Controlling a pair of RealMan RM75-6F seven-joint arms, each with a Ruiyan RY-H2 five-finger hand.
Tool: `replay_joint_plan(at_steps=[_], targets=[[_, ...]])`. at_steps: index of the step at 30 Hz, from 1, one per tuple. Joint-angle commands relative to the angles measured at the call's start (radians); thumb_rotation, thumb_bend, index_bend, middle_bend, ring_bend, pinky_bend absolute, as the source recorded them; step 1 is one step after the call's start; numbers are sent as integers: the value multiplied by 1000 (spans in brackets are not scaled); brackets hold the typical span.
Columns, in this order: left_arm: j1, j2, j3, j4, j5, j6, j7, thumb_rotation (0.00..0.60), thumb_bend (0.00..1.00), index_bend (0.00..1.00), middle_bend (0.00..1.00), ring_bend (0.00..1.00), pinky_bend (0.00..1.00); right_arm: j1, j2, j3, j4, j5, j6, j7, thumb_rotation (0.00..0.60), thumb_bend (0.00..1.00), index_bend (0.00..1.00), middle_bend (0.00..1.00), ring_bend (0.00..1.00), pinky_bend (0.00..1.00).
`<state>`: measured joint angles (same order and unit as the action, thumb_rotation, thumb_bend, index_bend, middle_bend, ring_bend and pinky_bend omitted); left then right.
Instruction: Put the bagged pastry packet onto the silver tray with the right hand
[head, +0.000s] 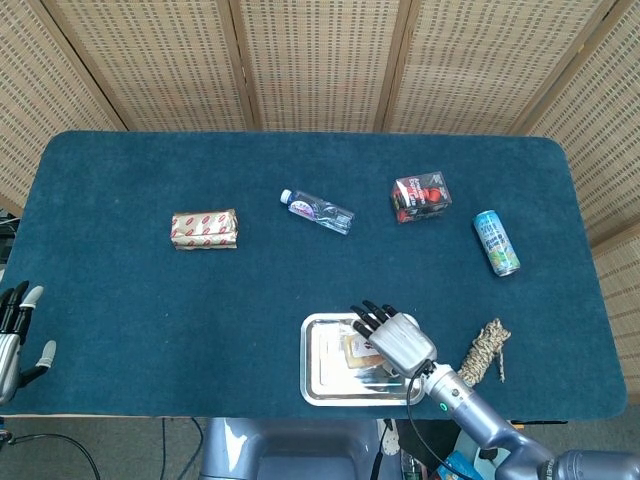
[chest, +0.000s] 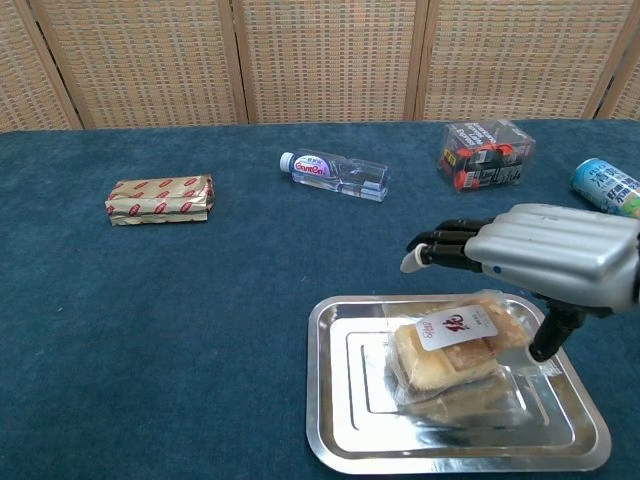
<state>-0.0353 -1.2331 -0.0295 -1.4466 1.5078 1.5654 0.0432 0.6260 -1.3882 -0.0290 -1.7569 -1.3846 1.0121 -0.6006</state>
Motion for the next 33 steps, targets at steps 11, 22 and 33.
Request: replay_joint_plan(at_steps=[11,22,33], targets=[[10,8,1,-18,7,14,5,593,410,0,0,0,0,-66,155,24,-168,46,136,-128,600,220,99,47,57,234],[12,10,0,-52,13,19,47,594,411,0,0,0,0,-109,275,80,-131,24,215,33,600,223,99,68,57,252],[-1,17,-9,-121,12,4,136,594,410,0,0,0,0,-243,373,99,44,-69,393,388,600,223,140,111,64,256]])
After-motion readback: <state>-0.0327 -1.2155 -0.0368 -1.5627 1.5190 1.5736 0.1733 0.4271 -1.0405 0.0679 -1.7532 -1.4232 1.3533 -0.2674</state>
